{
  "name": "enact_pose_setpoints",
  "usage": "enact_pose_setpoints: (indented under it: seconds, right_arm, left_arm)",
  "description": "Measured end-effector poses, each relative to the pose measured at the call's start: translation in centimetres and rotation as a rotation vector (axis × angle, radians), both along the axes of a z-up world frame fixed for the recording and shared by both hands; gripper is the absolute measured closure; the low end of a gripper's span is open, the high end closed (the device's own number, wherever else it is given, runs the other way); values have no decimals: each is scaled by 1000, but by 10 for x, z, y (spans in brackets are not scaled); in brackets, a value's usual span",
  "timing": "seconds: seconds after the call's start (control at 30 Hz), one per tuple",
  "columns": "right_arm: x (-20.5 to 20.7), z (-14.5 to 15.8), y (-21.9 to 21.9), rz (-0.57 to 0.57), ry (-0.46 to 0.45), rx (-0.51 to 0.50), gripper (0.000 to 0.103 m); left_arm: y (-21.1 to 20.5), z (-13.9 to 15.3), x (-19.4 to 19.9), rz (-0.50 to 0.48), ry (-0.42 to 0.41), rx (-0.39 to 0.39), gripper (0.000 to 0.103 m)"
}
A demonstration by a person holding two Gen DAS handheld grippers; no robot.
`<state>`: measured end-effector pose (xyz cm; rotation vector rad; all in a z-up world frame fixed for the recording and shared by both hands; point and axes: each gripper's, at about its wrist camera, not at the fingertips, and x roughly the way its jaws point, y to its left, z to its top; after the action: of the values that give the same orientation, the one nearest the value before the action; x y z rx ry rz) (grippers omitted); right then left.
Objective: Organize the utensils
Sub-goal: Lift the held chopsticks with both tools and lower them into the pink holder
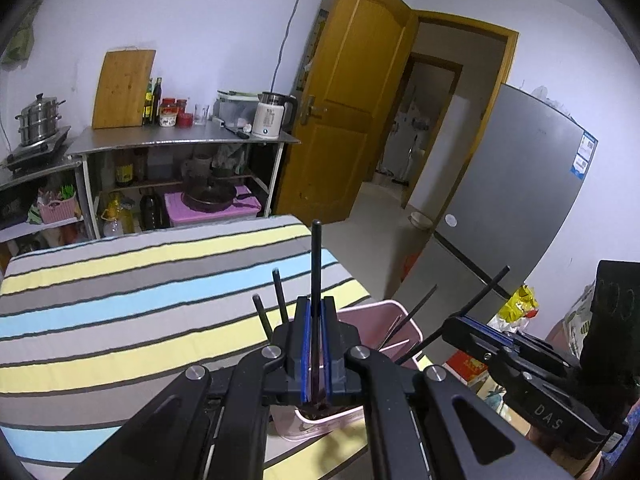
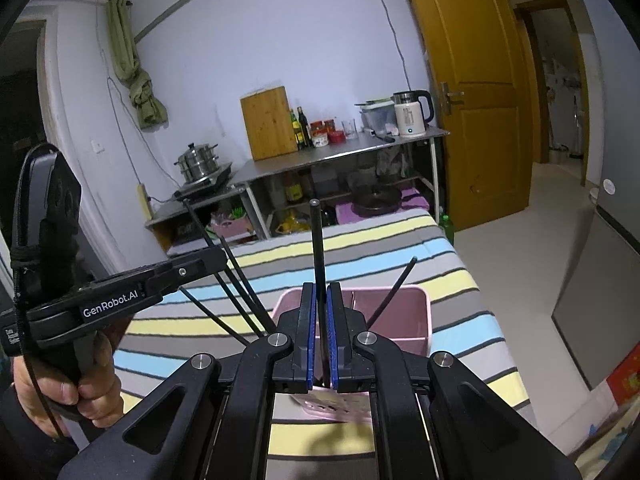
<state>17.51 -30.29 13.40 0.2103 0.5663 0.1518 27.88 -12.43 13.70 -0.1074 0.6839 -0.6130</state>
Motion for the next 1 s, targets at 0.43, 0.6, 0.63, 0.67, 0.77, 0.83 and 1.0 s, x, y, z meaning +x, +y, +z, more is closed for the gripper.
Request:
enact_pose_setpoints:
  seconds: [0.43, 0.6, 0.63, 0.67, 0.77, 0.83, 1.0]
  right_arm:
    - [10, -29, -2, 1, 92, 4, 98]
    - [5, -22, 1, 2, 81, -4, 91]
    - [3, -20, 1, 3, 74, -6, 91]
    - [2, -18, 2, 3, 70, -8, 90]
    - [-6, -13, 3, 1, 57, -7, 90]
    - [-12, -11, 3, -2, 50, 0, 90]
    - [-24, -7, 1, -10, 38, 12, 90]
  left_arm:
    - [-1, -35, 2, -13, 82, 24, 98]
    - [7, -25, -8, -6, 52, 11, 96]
    - [8, -23, -10, -3, 46, 10, 96]
    - [12, -19, -14, 4, 34, 7, 95]
    - [23, -12, -24, 22, 18, -10, 95]
    - [31, -9, -31, 33, 9, -20, 95]
    - [51, -6, -50, 60, 0, -30, 95]
